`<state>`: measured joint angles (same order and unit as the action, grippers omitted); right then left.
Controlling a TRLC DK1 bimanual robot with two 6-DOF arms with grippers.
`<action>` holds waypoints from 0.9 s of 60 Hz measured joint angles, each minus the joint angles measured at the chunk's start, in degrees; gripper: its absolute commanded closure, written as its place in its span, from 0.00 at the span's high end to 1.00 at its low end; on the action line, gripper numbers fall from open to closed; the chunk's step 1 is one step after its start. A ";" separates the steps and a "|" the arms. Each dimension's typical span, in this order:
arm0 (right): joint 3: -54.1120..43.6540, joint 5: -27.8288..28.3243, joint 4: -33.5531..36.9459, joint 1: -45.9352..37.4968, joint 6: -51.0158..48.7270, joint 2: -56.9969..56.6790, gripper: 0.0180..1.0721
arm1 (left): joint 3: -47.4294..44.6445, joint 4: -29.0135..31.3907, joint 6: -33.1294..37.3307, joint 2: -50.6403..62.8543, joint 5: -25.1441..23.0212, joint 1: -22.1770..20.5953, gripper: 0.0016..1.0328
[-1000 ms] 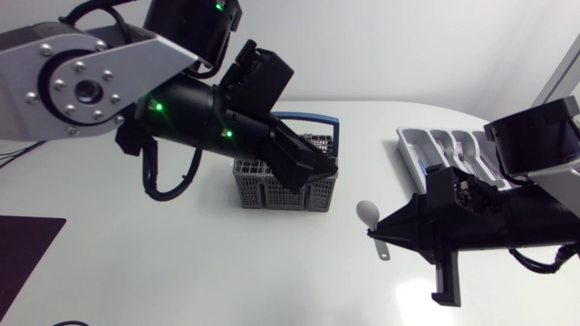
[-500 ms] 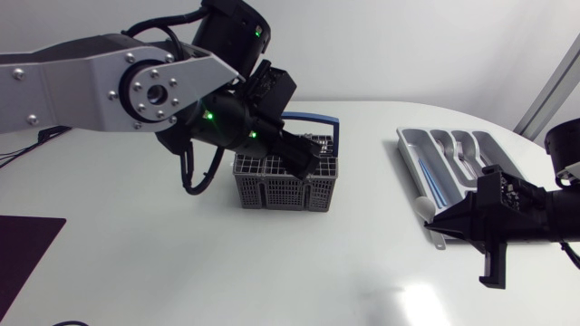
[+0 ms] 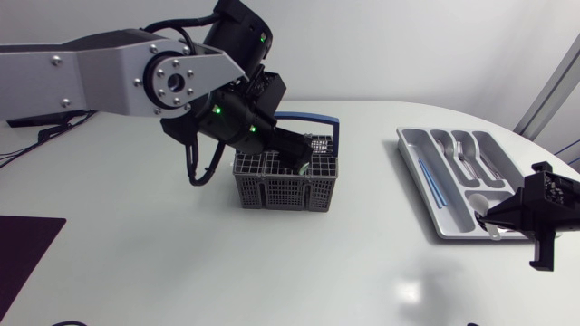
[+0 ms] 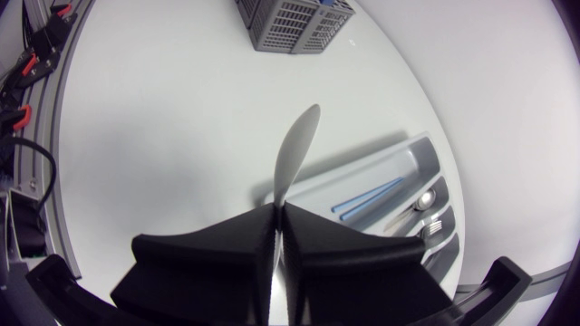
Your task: Unload the cutlery basket into the drawer organizer.
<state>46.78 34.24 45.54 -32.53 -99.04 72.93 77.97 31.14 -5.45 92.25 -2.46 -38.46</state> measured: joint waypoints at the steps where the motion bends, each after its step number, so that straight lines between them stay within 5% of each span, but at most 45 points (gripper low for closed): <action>1: 0.39 -0.17 -0.44 -0.59 -0.52 0.63 0.05 | 0.15 0.09 -0.26 0.17 0.00 0.11 0.86; 45: 7.61 -15.28 -21.68 -8.52 -14.60 19.52 0.06 | 3.21 4.26 -10.08 4.83 -0.22 2.64 0.86; 54: 5.42 -18.36 -27.74 -8.52 -15.47 20.68 0.43 | 4.46 5.53 -11.50 5.22 -0.24 3.10 0.86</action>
<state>52.21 15.88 17.80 -41.06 -114.52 93.60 82.43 36.67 -16.95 97.47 -2.70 -35.35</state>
